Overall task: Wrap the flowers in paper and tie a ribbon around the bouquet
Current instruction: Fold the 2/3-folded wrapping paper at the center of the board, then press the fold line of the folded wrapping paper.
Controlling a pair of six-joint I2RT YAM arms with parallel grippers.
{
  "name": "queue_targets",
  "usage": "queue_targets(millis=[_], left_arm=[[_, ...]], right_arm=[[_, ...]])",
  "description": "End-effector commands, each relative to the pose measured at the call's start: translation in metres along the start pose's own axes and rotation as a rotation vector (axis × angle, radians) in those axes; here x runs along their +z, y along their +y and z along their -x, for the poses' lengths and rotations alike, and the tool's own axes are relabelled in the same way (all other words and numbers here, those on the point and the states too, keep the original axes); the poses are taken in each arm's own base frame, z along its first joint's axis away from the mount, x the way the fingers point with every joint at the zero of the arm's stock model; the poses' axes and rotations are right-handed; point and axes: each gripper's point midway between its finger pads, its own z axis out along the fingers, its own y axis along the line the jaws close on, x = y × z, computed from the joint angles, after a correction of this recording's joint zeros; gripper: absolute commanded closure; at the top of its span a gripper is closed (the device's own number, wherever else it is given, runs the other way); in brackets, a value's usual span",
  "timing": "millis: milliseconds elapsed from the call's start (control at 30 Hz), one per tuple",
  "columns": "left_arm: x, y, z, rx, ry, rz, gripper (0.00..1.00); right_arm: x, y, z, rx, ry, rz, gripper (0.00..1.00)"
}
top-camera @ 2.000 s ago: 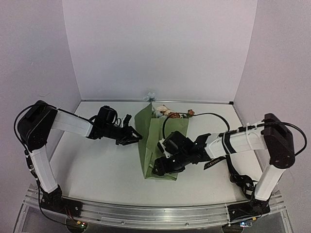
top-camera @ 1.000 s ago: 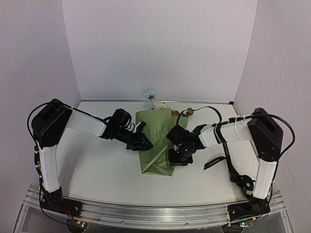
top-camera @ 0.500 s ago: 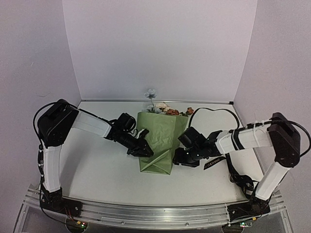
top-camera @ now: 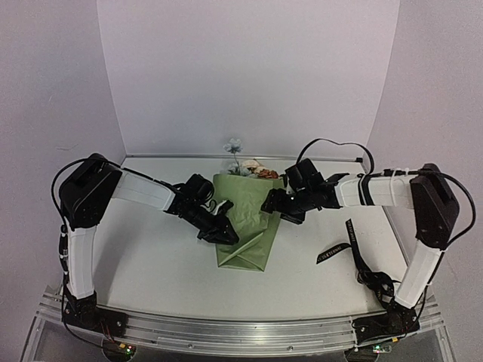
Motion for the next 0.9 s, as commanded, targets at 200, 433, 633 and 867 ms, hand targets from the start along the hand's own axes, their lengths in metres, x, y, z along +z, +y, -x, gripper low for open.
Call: queue_targets(millis=[200,433,633,867], left_arm=[[0.002,-0.021,0.008,0.077,-0.003,-0.006,0.76],[-0.003,-0.026,-0.002,0.085,0.011,0.0,0.76],[-0.009,-0.022,-0.023,0.085,0.031,0.034,0.76],[0.009,-0.01,-0.049,0.064,0.087,0.066,0.77]], right_arm=[[0.042,0.016,0.019,0.1,0.101,0.099,0.45],[0.043,0.018,0.029,0.119,0.089,0.114,0.95],[0.028,0.027,0.034,0.095,0.07,0.143,1.0],[0.018,0.028,0.029,0.095,0.058,0.154,1.0]])
